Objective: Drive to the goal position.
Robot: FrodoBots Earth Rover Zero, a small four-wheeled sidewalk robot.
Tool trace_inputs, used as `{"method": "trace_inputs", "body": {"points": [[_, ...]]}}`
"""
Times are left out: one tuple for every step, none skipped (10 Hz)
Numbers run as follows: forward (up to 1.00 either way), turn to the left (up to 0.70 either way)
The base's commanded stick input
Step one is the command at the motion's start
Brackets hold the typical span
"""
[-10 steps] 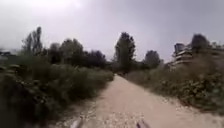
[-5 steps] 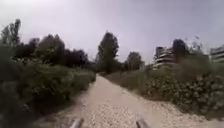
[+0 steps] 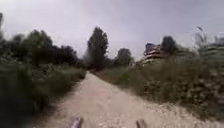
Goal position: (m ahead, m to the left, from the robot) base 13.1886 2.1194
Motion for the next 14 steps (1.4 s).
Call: {"method": "trace_inputs", "body": {"points": [[0.85, 0.0], [0.85, 0.0], [0.85, 0.0], [0.85, 0.0], [0.85, 0.0], [0.85, 0.0], [0.85, 0.0], [0.85, 0.0], [0.85, 0.0], [0.85, 0.0], [0.85, 0.0], [0.85, 0.0], [0.85, 0.0], [0.85, 0.09]]}}
